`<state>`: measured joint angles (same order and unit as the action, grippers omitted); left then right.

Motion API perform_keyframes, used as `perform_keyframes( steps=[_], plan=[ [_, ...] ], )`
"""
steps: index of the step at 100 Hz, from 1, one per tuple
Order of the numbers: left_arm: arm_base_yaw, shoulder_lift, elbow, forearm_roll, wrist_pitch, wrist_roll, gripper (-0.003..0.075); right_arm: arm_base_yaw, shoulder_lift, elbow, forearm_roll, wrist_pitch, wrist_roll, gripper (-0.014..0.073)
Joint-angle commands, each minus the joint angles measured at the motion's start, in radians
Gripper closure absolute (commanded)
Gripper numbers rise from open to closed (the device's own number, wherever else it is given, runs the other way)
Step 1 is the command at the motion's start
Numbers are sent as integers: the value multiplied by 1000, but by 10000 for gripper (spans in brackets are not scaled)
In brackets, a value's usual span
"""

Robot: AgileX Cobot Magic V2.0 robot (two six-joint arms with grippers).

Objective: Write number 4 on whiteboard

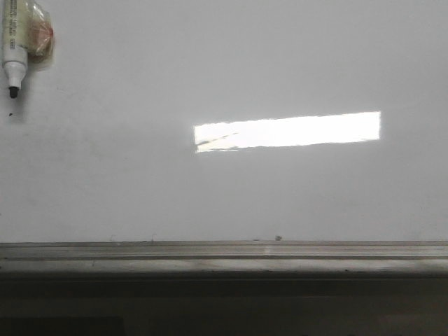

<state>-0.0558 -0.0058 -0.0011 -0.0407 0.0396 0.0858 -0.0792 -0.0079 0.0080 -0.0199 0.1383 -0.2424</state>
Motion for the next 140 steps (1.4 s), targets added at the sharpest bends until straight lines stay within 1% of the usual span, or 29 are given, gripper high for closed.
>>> perform_keyframes(
  steps=[1, 116, 122, 130, 140],
  plan=[
    [0, -26, 26, -9, -71, -8, 741, -4, -23, 21, -9, -72, -4, 658],
    [0, -26, 26, -9, -71, -8, 741, -4, -23, 21, -9, -72, -4, 658],
    [0, -26, 26, -13, -71, -8, 741, -4, -23, 21, 20, -72, -4, 658],
    [0, -26, 26, -37, -71, -8, 741, -4, -23, 21, 106, -72, -4, 658],
    [0, -26, 26, -128, -71, -8, 741, -4, -23, 21, 231, -82, -4, 658]
  ],
)
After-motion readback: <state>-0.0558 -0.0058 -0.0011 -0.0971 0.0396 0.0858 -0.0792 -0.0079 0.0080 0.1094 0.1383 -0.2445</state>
